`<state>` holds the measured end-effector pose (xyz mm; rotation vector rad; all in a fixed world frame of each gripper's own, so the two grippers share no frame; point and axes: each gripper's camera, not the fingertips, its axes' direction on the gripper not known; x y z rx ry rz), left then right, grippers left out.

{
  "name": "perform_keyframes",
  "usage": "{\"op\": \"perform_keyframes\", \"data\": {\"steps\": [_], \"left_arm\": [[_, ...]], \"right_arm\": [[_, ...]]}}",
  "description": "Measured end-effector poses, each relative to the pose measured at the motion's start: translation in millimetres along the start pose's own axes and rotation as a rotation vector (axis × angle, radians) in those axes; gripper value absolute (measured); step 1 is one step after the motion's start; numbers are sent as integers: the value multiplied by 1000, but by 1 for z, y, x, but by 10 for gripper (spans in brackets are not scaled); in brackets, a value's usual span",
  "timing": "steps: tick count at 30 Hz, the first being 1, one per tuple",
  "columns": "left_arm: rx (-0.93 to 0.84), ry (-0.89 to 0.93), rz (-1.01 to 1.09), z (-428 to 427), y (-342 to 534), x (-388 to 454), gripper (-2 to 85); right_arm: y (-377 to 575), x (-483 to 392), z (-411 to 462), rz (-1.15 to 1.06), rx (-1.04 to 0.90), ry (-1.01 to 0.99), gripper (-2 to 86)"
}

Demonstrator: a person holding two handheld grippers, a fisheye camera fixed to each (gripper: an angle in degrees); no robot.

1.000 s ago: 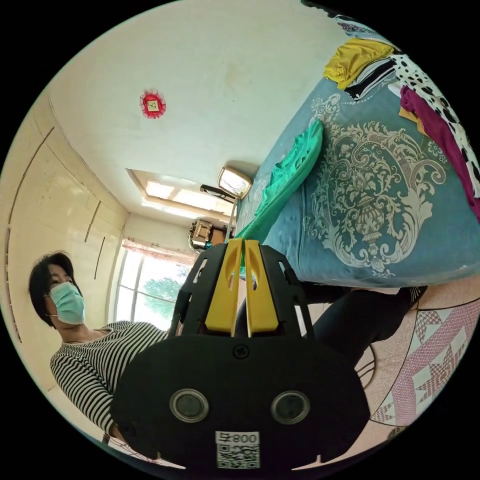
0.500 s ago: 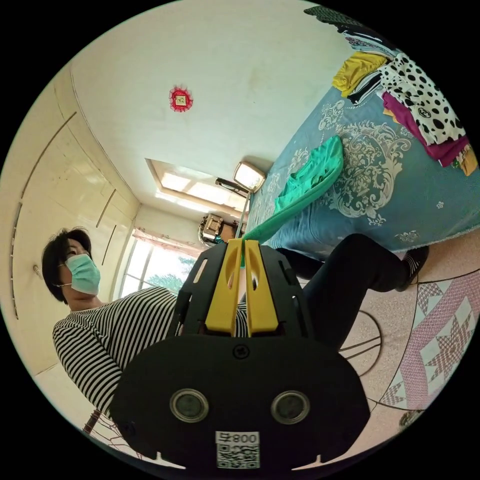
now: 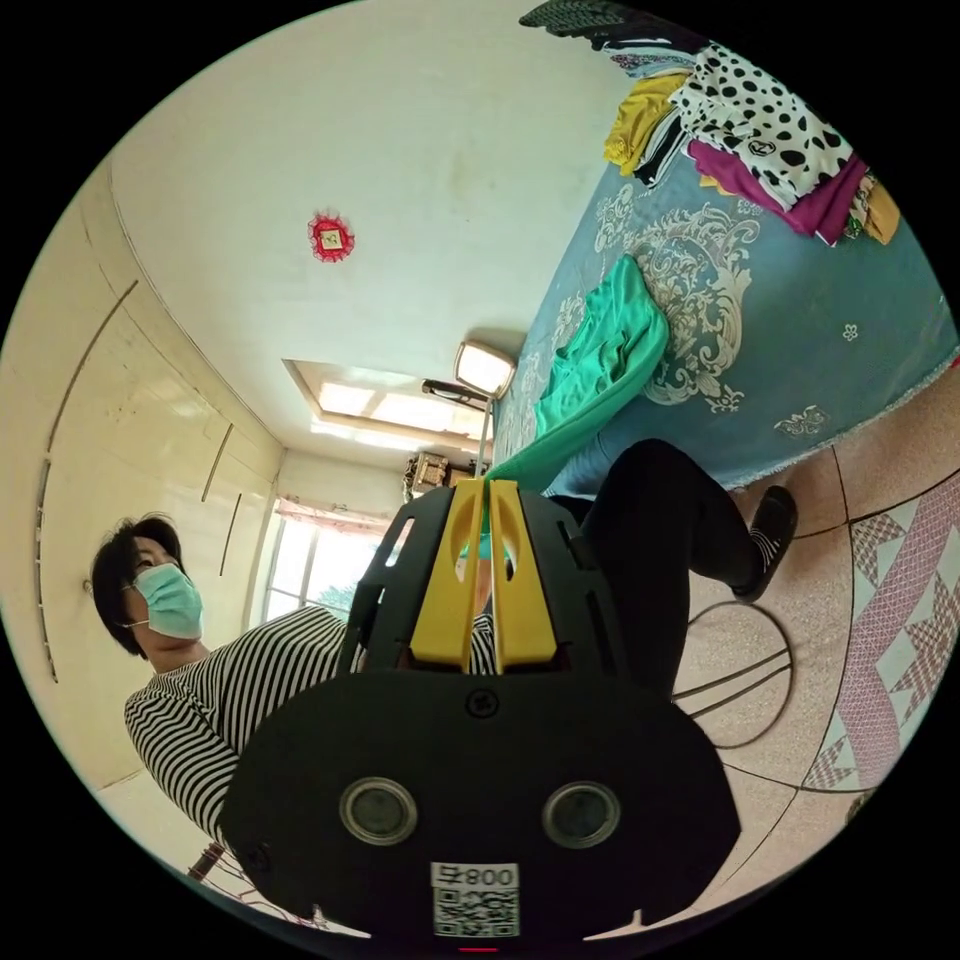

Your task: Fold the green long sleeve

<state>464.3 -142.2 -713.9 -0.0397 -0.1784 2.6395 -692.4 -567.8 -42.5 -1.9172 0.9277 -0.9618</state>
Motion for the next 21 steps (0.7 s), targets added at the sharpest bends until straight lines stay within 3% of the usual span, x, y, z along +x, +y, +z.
{"op": "perform_keyframes", "data": {"steps": [10,21], "left_arm": [[9,10,24,17,-54,17,15],[-29,-8,43,77,-183,32,16]], "right_arm": [[-53,25,13,-13,18,-23,5],[-183,73,54,18,26,6,5]]}}
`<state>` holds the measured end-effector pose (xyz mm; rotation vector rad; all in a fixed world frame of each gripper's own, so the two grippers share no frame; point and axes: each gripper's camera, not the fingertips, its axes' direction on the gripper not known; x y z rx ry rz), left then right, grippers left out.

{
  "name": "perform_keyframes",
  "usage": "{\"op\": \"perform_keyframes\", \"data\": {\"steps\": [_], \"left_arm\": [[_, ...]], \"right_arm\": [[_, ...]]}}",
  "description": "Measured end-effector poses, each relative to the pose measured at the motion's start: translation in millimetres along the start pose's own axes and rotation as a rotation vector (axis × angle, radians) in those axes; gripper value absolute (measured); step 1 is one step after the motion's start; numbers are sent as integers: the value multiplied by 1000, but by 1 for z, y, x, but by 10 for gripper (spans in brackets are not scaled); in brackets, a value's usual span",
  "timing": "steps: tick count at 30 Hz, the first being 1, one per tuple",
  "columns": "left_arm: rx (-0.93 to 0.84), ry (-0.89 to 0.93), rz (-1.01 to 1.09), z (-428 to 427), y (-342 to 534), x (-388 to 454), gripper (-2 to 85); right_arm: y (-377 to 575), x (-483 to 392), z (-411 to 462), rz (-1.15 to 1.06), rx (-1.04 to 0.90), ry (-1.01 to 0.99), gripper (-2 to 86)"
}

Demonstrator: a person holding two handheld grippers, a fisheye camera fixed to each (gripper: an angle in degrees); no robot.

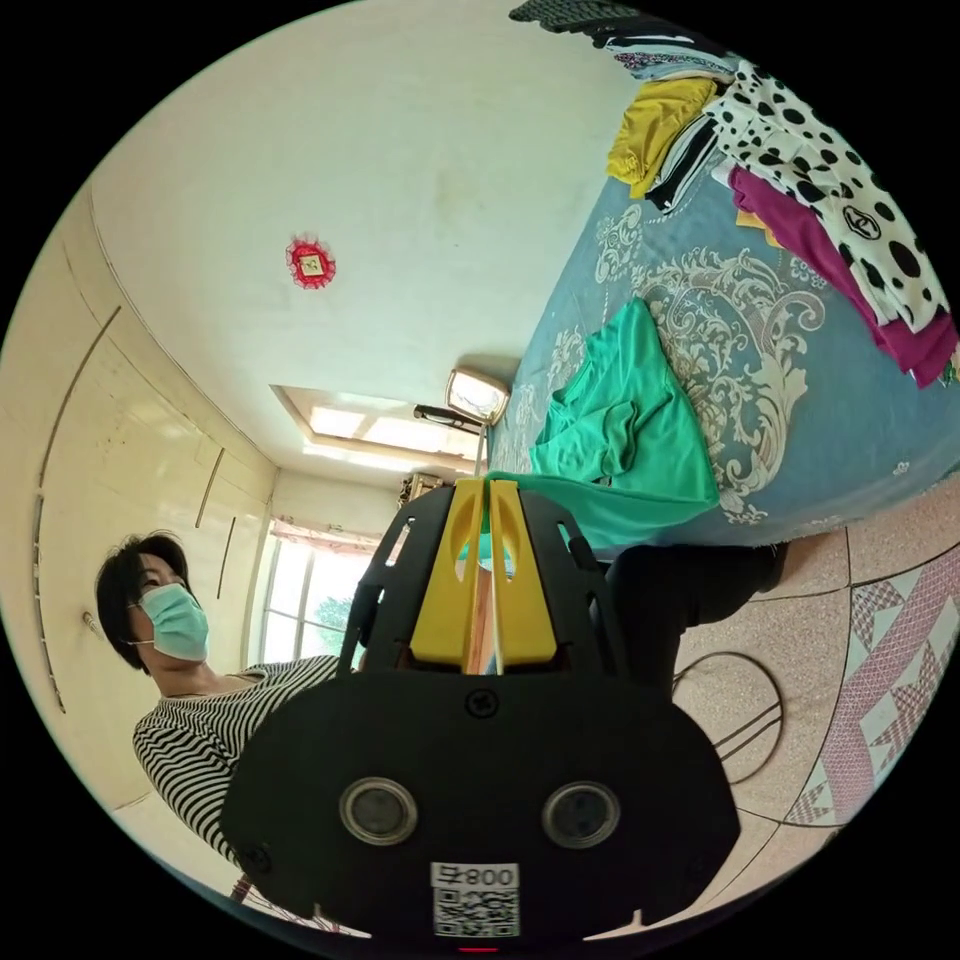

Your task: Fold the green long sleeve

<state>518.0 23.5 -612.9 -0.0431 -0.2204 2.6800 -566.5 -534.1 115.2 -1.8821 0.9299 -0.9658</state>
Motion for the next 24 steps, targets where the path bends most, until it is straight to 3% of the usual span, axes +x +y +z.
{"op": "perform_keyframes", "data": {"steps": [16,24], "left_arm": [[-14,-93,-24,109,-223,-21,16],[-19,-176,-119,162,-306,-61,21]], "right_arm": [[-285,90,126,22,-67,60,6],[-413,175,209,114,-140,145,5]]}}
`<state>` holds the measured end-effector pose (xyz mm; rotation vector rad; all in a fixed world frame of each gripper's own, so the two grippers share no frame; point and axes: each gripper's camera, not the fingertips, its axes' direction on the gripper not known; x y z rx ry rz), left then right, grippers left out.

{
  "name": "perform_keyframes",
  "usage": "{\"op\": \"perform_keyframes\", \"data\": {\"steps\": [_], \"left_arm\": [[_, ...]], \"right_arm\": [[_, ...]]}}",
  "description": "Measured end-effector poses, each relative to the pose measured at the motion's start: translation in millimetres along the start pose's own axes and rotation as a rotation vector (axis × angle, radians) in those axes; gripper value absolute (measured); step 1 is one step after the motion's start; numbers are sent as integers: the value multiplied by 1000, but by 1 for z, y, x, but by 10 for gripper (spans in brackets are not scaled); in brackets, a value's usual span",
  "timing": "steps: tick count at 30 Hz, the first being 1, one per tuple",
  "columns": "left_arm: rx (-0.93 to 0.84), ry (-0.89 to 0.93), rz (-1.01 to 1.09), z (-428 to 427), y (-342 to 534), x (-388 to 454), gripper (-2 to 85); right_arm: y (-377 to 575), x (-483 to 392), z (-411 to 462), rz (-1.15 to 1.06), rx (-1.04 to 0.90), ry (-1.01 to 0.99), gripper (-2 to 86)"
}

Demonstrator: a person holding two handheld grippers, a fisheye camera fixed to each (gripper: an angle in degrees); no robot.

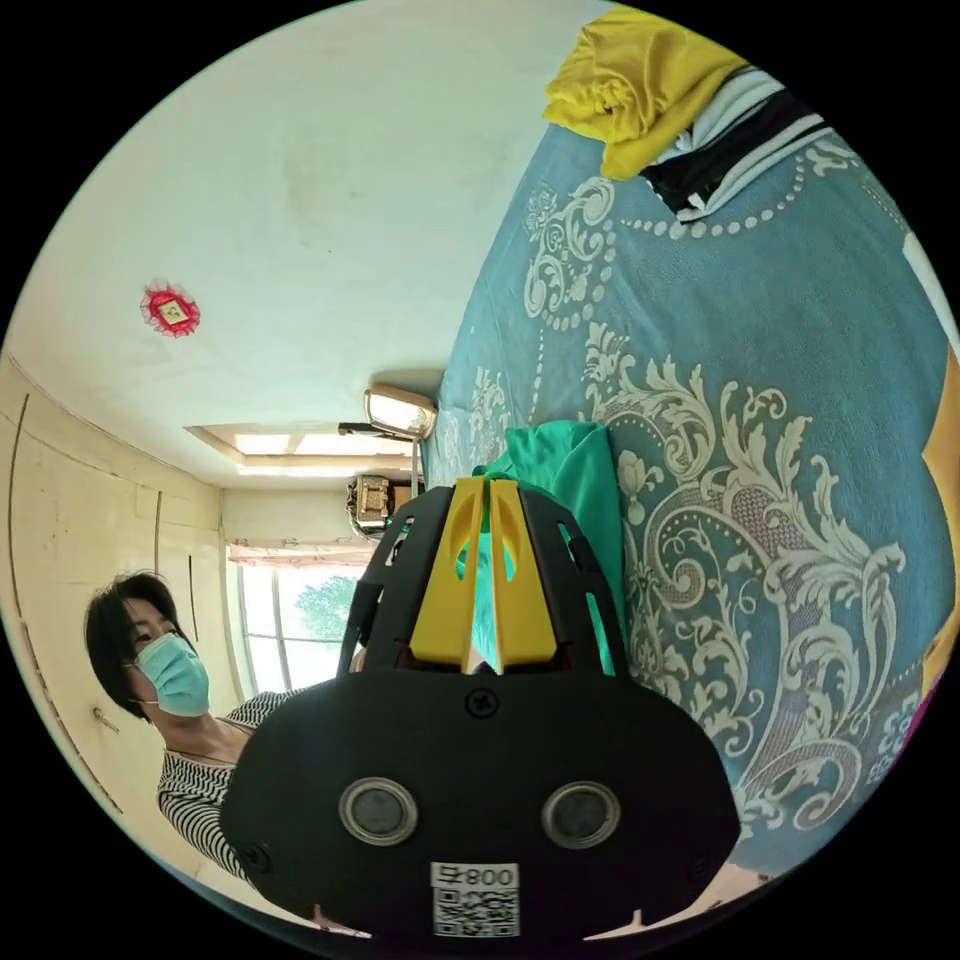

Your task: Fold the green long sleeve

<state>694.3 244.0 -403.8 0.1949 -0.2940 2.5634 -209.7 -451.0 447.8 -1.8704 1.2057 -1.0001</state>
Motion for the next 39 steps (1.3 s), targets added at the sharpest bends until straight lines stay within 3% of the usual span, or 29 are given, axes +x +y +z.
{"op": "perform_keyframes", "data": {"steps": [9,19,22,27,32,39], "left_arm": [[59,-51,-110,38,-44,-10,50],[154,-53,-7,57,-51,51,53],[100,-138,119,75,-50,92,59],[-209,-401,391,167,-62,167,89],[-385,-617,580,254,-75,210,97],[-550,-932,688,329,-63,234,20]], "right_arm": [[-74,51,47,101,8,-6,8],[-95,21,55,28,140,-60,26],[-104,-29,84,-96,62,86,57],[-125,-136,170,-394,-106,531,79],[-149,-181,247,-541,-222,897,72],[-159,-191,300,-575,-315,1089,19]]}}
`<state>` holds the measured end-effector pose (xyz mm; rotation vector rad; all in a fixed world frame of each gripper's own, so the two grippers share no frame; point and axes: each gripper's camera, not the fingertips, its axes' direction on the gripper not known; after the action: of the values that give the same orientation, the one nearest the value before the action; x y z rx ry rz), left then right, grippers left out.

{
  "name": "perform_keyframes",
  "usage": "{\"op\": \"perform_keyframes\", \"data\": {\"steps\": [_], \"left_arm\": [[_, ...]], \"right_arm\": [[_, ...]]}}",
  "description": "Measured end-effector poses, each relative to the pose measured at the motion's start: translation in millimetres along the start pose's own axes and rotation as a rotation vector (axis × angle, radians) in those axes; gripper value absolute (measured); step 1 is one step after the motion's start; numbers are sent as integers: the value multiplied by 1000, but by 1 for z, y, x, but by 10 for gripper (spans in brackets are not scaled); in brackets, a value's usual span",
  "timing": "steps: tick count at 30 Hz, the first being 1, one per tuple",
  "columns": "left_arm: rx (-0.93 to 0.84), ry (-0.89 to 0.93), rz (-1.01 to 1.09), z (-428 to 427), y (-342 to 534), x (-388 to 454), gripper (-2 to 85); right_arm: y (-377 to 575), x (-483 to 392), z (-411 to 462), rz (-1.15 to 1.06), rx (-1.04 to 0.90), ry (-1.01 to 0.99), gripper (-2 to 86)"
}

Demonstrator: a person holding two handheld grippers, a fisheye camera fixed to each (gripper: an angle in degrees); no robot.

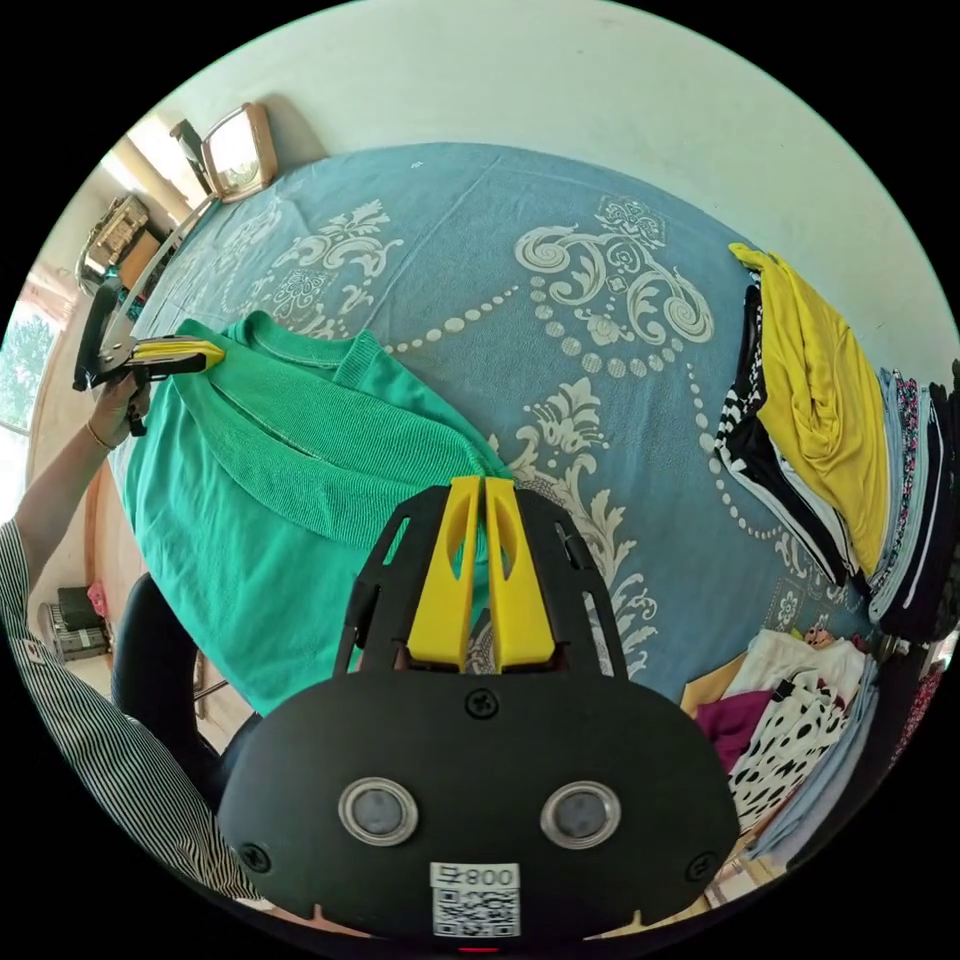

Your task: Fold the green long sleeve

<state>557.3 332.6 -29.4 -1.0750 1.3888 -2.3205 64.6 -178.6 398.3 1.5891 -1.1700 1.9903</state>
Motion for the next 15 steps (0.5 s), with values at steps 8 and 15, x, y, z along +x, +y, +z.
{"op": "perform_keyframes", "data": {"steps": [8,15], "left_arm": [[59,-34,-2,-28,-14,33,53],[-39,-80,10,-22,-35,58,27]], "right_arm": [[-9,-9,-36,-16,44,-18,3],[-13,-5,-54,14,52,-43,2]]}}
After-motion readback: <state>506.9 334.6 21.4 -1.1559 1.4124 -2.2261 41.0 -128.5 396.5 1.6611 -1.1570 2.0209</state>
